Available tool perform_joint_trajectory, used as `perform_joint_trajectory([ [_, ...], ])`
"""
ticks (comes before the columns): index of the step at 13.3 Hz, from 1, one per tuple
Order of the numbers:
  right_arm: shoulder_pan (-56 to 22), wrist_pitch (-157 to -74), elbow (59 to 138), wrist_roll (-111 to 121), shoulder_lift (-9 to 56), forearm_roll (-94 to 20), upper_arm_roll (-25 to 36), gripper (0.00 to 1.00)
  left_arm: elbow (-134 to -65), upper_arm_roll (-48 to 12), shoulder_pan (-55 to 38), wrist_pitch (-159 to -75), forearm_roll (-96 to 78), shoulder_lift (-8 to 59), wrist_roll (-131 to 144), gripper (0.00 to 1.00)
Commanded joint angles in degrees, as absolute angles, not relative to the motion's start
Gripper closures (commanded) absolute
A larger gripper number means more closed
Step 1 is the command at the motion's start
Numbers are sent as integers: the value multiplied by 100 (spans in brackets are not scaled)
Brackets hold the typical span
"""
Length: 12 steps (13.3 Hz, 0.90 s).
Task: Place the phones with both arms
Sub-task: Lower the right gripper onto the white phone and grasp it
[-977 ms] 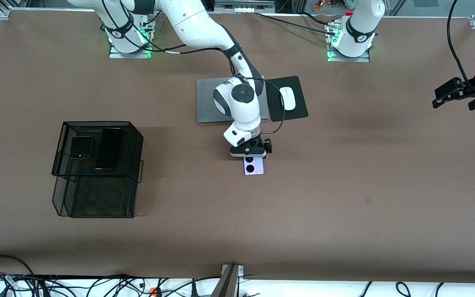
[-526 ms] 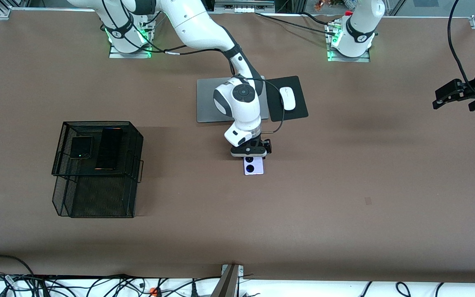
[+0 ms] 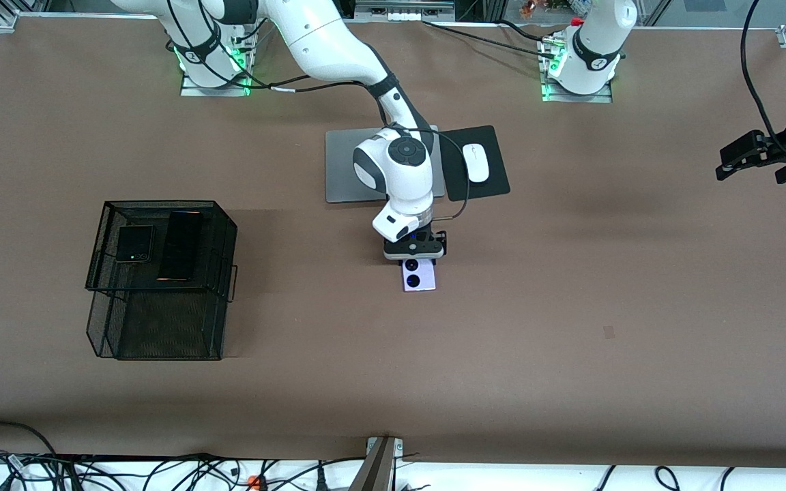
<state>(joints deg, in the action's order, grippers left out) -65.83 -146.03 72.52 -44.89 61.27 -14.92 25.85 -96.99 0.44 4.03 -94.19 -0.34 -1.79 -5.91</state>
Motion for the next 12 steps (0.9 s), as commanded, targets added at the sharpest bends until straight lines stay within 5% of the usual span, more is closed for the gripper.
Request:
perform_joint_trajectory([
  [1, -6574, -13986, 6910, -4553, 6021, -1380, 2733, 61, -9510, 88, 396, -9272, -141, -105, -721, 0],
  [5, -6574, -12448, 6101, -4535, 5864, -1389, 3111, 61, -9510, 97, 396, -9264, -141, -105, -721, 0],
  [12, -6416, -10522, 6703, -3036, 4204, -1432, 3716, 61, -9510, 105, 396, -9255, -141, -105, -712, 0],
])
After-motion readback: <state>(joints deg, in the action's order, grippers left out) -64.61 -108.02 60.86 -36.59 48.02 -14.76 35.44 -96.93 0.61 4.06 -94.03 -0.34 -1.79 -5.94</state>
